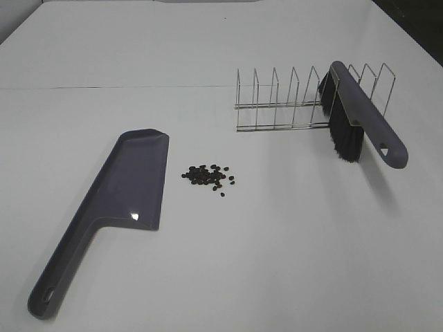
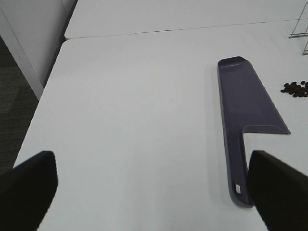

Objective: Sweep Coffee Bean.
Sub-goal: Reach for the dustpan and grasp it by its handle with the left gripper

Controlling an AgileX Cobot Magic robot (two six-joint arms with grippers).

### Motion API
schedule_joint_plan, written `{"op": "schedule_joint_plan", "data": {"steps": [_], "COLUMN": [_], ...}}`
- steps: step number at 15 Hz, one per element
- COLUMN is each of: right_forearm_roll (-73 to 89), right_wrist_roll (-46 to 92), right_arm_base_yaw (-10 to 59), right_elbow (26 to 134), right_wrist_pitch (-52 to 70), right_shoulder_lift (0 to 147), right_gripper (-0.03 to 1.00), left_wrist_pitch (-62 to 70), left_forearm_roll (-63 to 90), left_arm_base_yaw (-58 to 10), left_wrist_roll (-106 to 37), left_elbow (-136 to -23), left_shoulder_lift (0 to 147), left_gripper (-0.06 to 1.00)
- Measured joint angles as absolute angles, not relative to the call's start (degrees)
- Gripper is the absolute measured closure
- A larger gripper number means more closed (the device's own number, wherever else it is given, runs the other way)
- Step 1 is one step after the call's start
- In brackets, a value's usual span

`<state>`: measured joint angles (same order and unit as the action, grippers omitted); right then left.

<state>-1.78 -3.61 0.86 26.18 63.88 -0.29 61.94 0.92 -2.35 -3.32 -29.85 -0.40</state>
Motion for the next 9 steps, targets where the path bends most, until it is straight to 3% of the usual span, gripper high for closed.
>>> {"op": "schedule_joint_plan", "data": {"steps": [9], "right_forearm_roll": [-1.8], "right_wrist_roll": [-3.6], "right_arm_base_yaw": [0.9], "right_elbow": [26.2], "right_wrist_pitch": [63.9], "right_shoulder_lift": [-0.3], "right_gripper": [0.37], "left_wrist_pitch": [61.9], "left_forearm_roll": [0.9], "left_arm_base_yaw": [-2.3], "left_wrist_roll": [-3.3], "left_elbow": [-29.9], "left_shoulder_lift": [-0.4], "left_gripper": [-0.03]}}
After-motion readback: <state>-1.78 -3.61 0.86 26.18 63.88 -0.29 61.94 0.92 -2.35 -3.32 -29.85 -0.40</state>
